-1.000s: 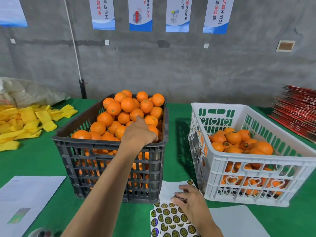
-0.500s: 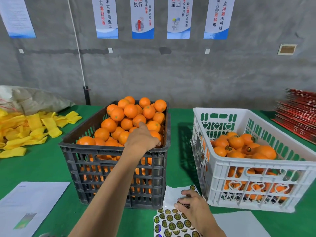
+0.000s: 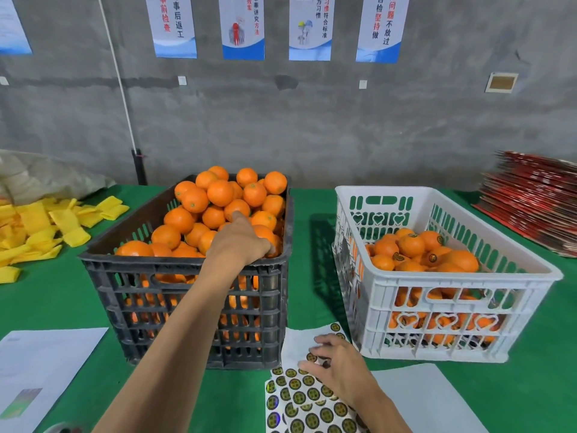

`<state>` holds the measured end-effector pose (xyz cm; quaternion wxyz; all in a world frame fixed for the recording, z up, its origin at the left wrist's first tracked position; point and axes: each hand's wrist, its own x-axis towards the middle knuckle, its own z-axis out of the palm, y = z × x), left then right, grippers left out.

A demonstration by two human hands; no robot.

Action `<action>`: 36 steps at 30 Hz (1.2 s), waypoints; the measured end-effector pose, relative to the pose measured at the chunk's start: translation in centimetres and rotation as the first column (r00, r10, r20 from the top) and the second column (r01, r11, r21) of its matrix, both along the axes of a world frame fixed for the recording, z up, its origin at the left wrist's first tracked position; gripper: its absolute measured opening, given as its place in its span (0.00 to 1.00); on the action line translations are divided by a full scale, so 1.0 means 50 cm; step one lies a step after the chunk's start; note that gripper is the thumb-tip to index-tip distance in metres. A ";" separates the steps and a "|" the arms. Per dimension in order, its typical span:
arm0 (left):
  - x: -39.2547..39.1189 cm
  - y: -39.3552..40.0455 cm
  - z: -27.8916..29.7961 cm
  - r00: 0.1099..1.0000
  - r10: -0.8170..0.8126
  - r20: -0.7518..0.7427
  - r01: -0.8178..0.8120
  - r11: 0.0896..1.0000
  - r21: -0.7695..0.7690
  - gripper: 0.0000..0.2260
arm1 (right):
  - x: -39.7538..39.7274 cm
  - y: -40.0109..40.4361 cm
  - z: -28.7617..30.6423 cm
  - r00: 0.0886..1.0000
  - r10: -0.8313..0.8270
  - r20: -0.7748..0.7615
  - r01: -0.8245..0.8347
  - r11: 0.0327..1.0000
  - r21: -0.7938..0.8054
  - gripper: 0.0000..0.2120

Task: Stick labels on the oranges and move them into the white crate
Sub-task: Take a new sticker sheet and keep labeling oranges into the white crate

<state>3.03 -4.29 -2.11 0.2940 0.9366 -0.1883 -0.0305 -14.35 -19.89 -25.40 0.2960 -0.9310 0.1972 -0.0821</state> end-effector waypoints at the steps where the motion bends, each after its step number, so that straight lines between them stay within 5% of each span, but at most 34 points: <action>1: -0.001 0.000 0.001 1.000 0.000 0.003 0.000 1.000 0.000 0.43 | 0.001 0.000 0.001 1.000 0.000 -0.002 0.000 1.000 -0.006 0.27; 9: -0.006 0.004 0.006 1.000 -0.003 -0.004 0.003 1.000 0.002 0.40 | 0.009 0.013 0.015 0.998 0.065 -0.024 -0.068 0.985 -0.157 0.18; 19: -0.008 0.005 0.010 1.000 0.001 -0.021 -0.002 1.000 -0.016 0.44 | 0.023 0.047 0.027 0.998 -0.054 -0.024 0.045 0.953 -0.299 0.19; 25: -0.002 0.005 0.007 1.000 -0.009 -0.029 0.008 1.000 -0.027 0.45 | 0.006 0.014 0.019 0.992 -0.064 0.111 0.068 0.997 -0.038 0.10; 30: 0.009 0.001 0.000 0.999 -0.021 -0.029 0.020 0.999 -0.046 0.44 | -0.014 0.000 -0.008 0.994 -0.110 0.004 0.107 0.963 -0.246 0.26; 36: 0.012 0.000 -0.003 1.000 -0.013 -0.023 0.012 0.998 -0.064 0.43 | -0.014 -0.015 -0.010 0.999 -0.010 0.038 0.018 0.977 -0.213 0.25</action>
